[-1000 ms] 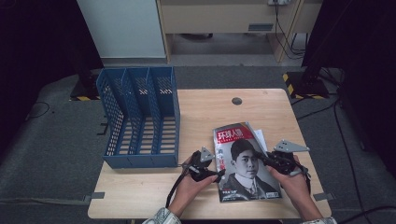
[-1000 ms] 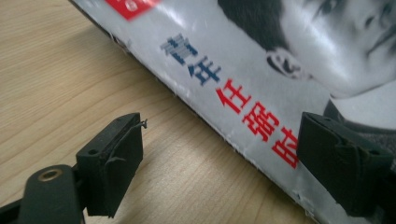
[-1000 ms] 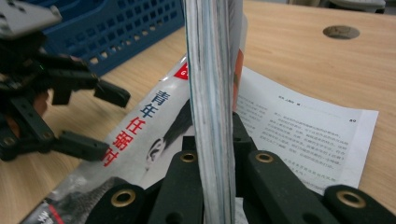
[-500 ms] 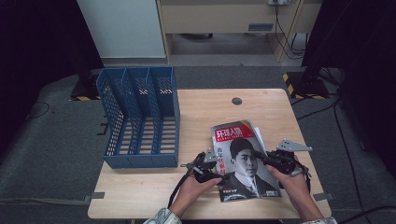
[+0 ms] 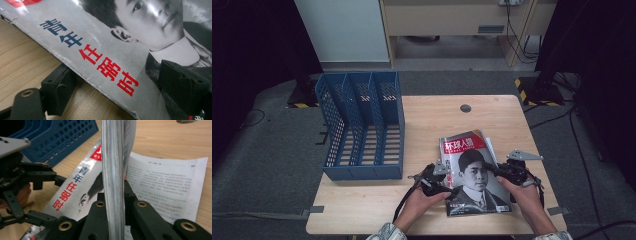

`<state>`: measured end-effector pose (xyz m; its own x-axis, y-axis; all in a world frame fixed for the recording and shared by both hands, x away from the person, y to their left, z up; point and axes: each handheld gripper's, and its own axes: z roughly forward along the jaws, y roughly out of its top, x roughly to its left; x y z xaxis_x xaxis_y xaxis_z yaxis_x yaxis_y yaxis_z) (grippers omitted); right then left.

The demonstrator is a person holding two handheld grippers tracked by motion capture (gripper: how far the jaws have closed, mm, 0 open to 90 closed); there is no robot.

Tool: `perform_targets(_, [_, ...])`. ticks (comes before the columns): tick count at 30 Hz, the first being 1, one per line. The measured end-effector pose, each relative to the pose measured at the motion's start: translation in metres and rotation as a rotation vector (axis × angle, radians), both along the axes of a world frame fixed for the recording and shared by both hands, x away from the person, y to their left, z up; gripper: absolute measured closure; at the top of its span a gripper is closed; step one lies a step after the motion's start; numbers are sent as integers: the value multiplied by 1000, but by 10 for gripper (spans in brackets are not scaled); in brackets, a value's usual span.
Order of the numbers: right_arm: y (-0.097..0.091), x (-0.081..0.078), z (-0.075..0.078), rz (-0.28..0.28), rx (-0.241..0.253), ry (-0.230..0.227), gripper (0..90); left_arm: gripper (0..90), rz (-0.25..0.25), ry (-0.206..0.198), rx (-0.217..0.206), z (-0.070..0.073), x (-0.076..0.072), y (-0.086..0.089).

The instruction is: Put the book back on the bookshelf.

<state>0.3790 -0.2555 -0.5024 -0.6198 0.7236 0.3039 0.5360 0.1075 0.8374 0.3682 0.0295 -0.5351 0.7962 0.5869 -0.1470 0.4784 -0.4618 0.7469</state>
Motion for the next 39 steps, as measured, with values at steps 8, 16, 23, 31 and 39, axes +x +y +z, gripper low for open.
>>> perform_targets(8, [-5, 8, -18, -3, -98, 71, 799, 187, 12, -24, 28, 0, -2, -2])
perform_targets(16, [-1, 9, -23, -3, -148, 81, 787, 205, 16, -20, 17, 0, -1, -1])
perform_targets(23, [2, 9, -26, 18, -172, 88, 688, 213, 14, -23, 19, 0, -1, -2])
perform_targets(31, [6, 10, -29, 0, -239, 89, 453, 236, 16, -18, 10, 0, 0, -2])
perform_targets(39, [6, 6, -29, -3, -263, 93, 191, 256, 21, -21, 11, 0, 0, -2])
